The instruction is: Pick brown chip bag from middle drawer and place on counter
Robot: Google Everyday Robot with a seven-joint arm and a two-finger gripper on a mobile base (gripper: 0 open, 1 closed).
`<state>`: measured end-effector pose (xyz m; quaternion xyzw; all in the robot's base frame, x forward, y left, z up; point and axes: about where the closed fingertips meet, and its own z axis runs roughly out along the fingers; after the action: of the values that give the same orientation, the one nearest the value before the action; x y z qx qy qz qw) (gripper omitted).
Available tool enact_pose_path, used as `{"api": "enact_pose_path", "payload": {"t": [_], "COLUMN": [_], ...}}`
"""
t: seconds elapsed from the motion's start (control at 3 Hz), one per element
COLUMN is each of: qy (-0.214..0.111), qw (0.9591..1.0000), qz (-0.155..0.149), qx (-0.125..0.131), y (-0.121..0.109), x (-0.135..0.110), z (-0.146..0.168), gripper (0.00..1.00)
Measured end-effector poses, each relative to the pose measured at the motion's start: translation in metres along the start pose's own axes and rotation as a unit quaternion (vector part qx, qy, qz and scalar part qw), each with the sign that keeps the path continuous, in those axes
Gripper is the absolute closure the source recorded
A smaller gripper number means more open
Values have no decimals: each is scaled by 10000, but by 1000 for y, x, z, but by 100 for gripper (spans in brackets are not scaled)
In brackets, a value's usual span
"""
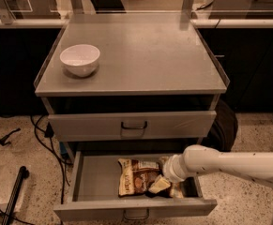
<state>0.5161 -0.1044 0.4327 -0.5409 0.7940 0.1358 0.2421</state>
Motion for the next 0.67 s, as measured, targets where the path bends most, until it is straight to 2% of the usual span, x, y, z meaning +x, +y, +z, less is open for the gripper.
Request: {"api": "enact_pose_path", "payload": {"t": [0.33, 0.67], "qy": [49, 216], "qw": [9999, 9993], "qz": [79, 221], "qx": [-63, -214], "y": [-1, 4], "x": [9, 27], "z": [20, 46], "gripper": [24, 23]}}
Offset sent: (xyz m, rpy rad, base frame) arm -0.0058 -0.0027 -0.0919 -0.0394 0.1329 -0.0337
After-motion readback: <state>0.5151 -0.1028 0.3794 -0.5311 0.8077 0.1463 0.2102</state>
